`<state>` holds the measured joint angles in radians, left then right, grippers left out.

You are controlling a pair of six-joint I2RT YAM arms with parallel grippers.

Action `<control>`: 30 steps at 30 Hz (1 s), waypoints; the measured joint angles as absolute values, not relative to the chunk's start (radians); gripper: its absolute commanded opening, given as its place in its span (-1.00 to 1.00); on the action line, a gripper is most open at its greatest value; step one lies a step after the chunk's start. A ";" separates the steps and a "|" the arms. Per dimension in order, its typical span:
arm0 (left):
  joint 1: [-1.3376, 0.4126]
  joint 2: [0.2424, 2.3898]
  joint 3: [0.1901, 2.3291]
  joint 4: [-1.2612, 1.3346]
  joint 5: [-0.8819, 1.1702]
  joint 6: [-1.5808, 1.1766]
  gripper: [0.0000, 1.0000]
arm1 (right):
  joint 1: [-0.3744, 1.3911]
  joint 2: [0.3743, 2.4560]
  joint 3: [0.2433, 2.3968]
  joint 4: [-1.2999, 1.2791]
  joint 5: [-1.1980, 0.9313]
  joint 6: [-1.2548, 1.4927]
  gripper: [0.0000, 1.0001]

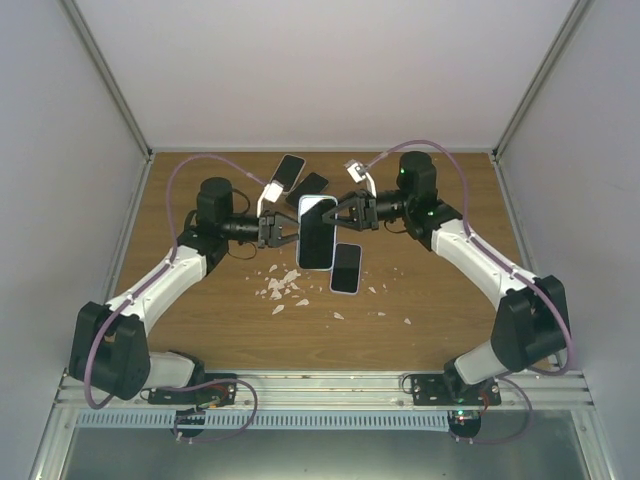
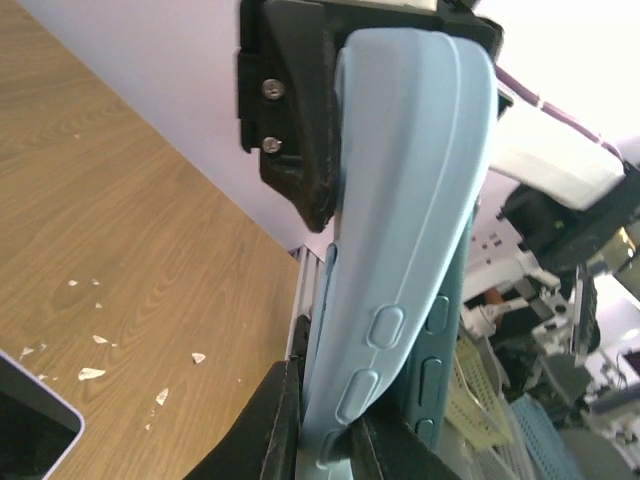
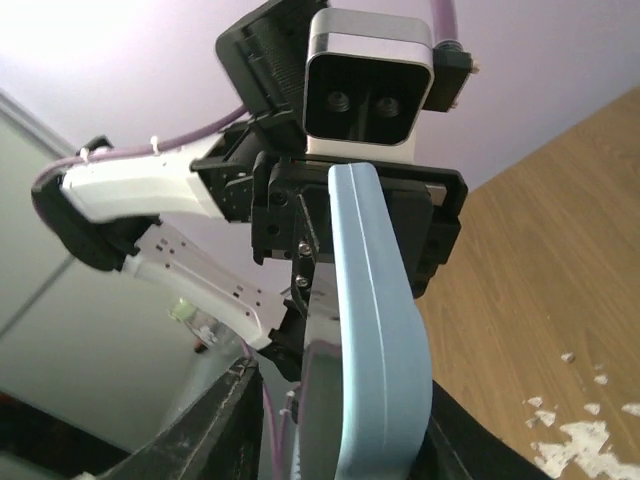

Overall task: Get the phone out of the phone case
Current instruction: Remove the phone case from the phone.

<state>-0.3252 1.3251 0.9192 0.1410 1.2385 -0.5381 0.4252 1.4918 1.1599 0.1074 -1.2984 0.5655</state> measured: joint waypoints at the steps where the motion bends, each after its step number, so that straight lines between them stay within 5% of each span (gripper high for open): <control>1: -0.317 1.325 0.902 0.175 1.228 -0.579 -1.00 | 0.422 1.497 1.161 0.107 -1.296 0.565 -0.11; 7: -0.276 1.325 0.857 0.262 1.184 -0.725 -1.00 | 0.381 1.505 1.165 0.094 -1.261 0.570 0.34; 13: -0.249 1.325 0.831 0.274 1.124 -0.837 -1.00 | 0.361 1.500 1.167 0.060 -1.188 0.520 0.59; 21: -0.204 1.336 0.817 0.229 1.038 -0.978 -1.00 | 0.400 1.447 1.220 -0.093 -0.974 0.274 0.63; 30: -0.149 1.362 0.799 0.165 0.953 -1.166 -1.00 | 0.659 1.402 1.256 -0.218 -0.514 -0.143 0.60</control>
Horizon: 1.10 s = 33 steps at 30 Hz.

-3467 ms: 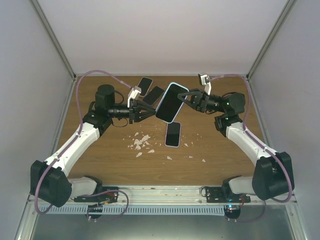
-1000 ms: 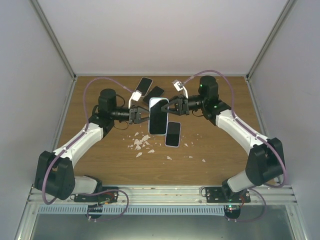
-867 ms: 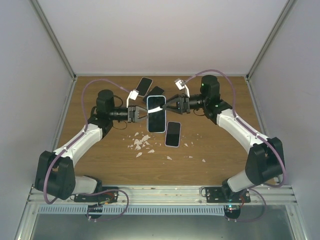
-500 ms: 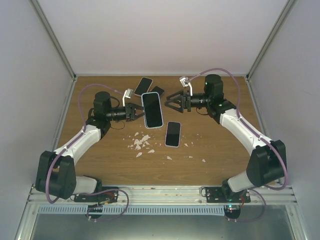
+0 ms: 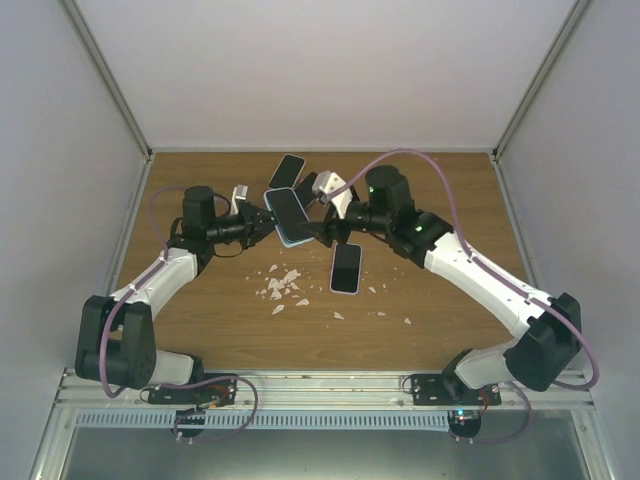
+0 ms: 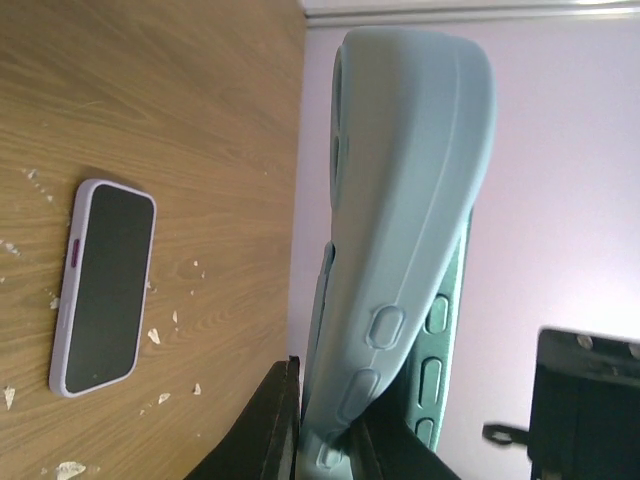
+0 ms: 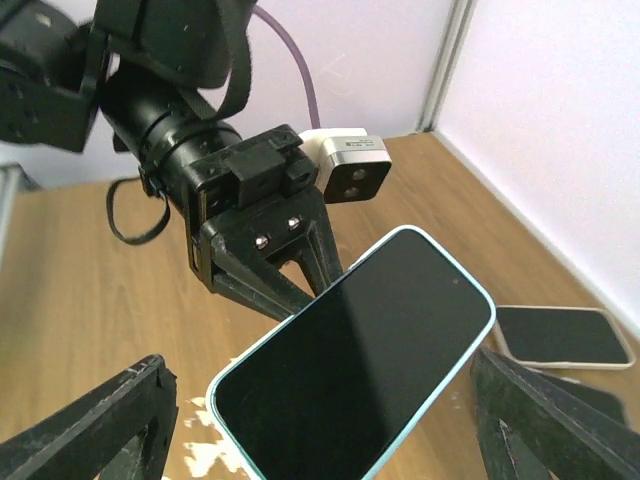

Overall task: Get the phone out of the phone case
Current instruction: Remove the phone case from the phone.

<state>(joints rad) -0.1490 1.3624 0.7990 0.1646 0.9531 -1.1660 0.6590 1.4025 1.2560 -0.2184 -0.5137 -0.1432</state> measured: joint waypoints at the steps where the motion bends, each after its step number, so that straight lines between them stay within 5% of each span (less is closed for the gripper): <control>1: -0.144 1.364 0.795 0.162 0.949 -1.181 -1.00 | 0.686 1.400 1.253 -0.219 -0.463 -0.181 0.60; 12: -0.099 1.368 0.751 0.160 0.922 -1.297 -1.00 | 0.881 1.414 1.211 -0.193 -0.053 -0.443 0.53; 33: -0.089 1.368 0.741 0.169 0.916 -1.347 -1.00 | 0.982 1.538 1.201 -0.075 0.178 -0.570 0.32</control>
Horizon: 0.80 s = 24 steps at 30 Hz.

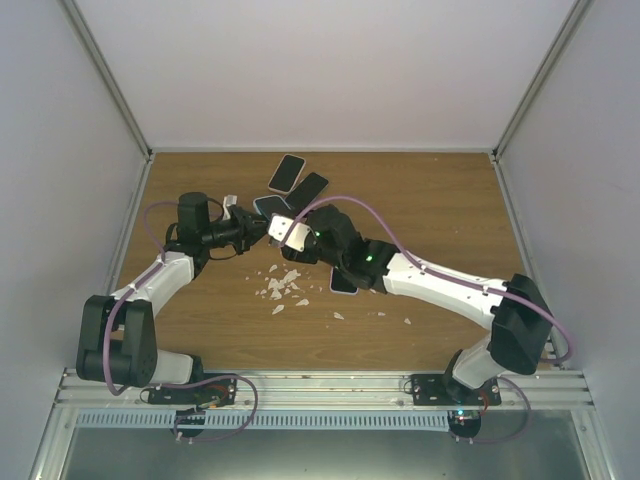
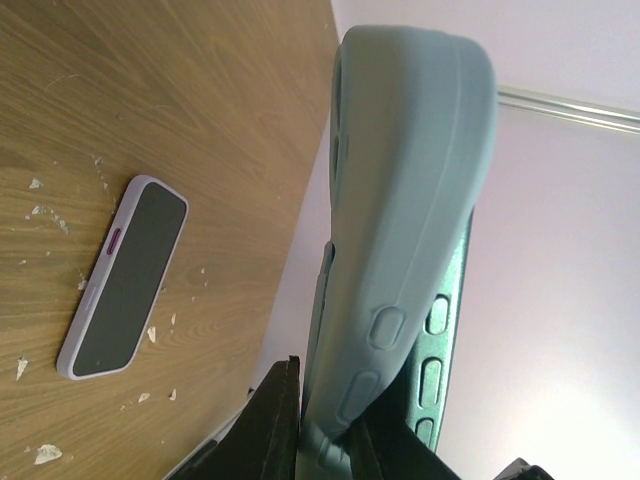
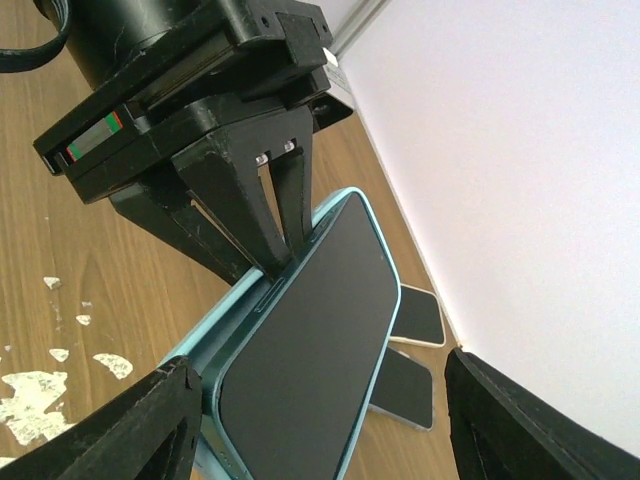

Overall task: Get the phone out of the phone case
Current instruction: Remove the phone case from the phone.

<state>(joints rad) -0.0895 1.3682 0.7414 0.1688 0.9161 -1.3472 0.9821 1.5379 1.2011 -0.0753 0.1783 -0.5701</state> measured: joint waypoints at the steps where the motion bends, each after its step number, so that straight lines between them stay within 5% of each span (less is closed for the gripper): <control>1: -0.089 1.368 0.741 0.169 0.915 -1.350 -1.00 | 0.985 1.538 1.196 -0.065 0.184 -0.576 0.32; 24: -0.080 1.374 0.722 0.183 0.857 -1.362 -1.00 | 1.036 1.652 1.067 0.319 0.396 -0.844 0.00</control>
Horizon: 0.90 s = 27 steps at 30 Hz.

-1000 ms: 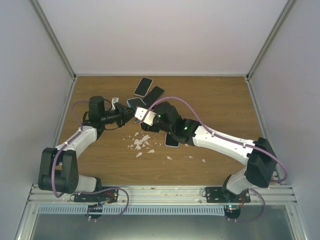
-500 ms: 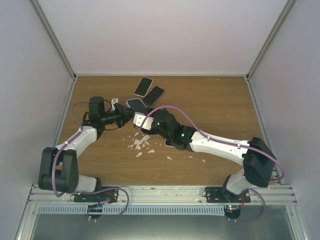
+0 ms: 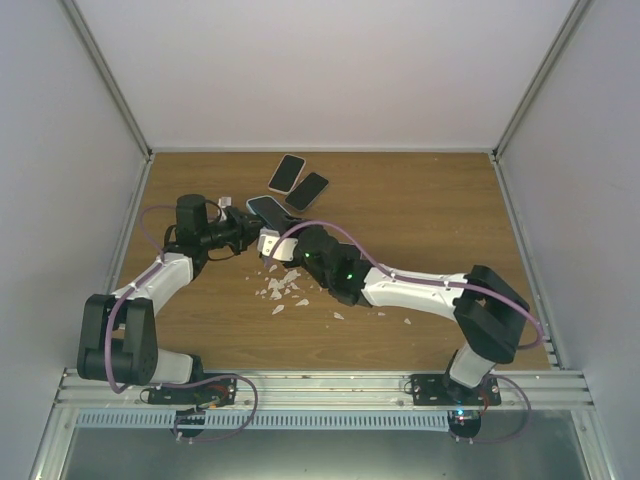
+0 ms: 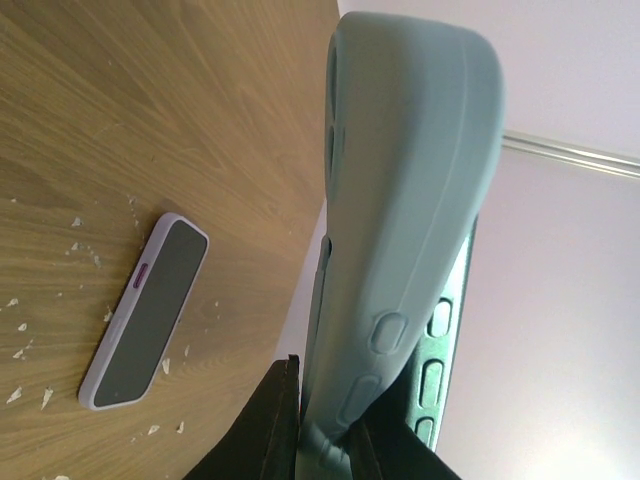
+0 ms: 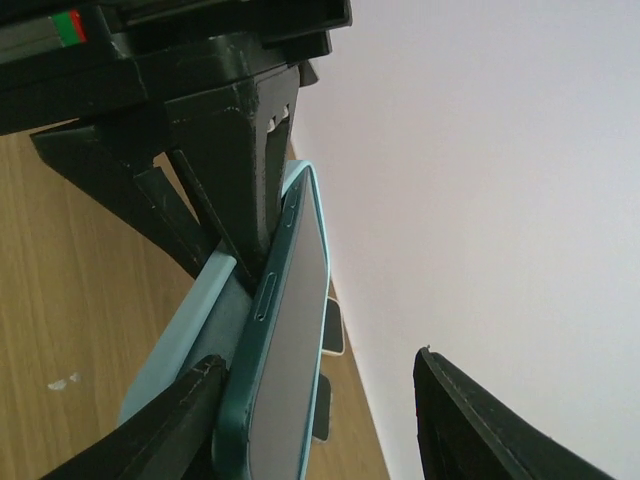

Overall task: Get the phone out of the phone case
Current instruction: Remove the phone case from the phone.

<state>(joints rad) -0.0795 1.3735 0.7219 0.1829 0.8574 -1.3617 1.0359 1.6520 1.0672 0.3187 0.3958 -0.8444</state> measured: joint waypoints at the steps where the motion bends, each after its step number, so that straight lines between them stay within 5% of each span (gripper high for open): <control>1: -0.079 1.374 0.722 0.183 0.854 -1.361 -1.00 | 1.036 1.661 1.067 0.333 0.401 -0.851 -0.01; 17: -0.077 1.374 0.722 0.193 0.844 -1.357 -1.00 | 1.028 1.702 1.104 0.304 0.389 -0.844 -0.98; 27: -0.078 1.374 0.722 0.168 0.857 -1.346 -1.00 | 1.021 1.682 1.155 0.169 0.360 -0.774 -0.99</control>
<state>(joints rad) -0.0784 1.3735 0.7216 0.1677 0.8570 -1.3464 1.0206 1.6825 1.1545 0.1688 0.3603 -0.7742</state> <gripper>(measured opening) 0.110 0.072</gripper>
